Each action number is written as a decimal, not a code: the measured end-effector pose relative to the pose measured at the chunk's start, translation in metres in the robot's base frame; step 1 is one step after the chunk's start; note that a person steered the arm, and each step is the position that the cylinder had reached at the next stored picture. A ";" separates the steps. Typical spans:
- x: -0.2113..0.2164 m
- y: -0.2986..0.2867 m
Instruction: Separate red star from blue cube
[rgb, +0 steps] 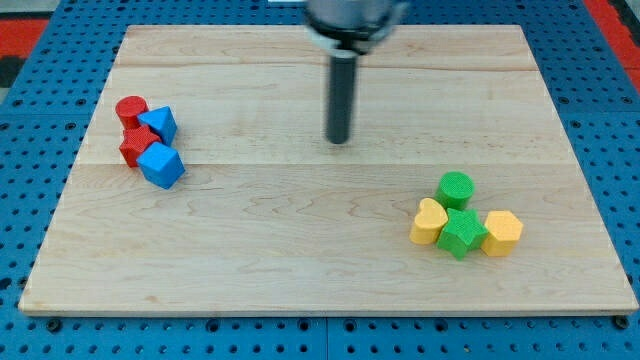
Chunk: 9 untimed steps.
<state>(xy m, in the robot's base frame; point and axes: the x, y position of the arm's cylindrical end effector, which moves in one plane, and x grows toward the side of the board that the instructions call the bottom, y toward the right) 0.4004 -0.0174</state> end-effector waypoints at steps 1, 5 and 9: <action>0.002 -0.077; 0.054 -0.176; 0.031 -0.240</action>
<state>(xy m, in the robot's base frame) 0.4318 -0.2574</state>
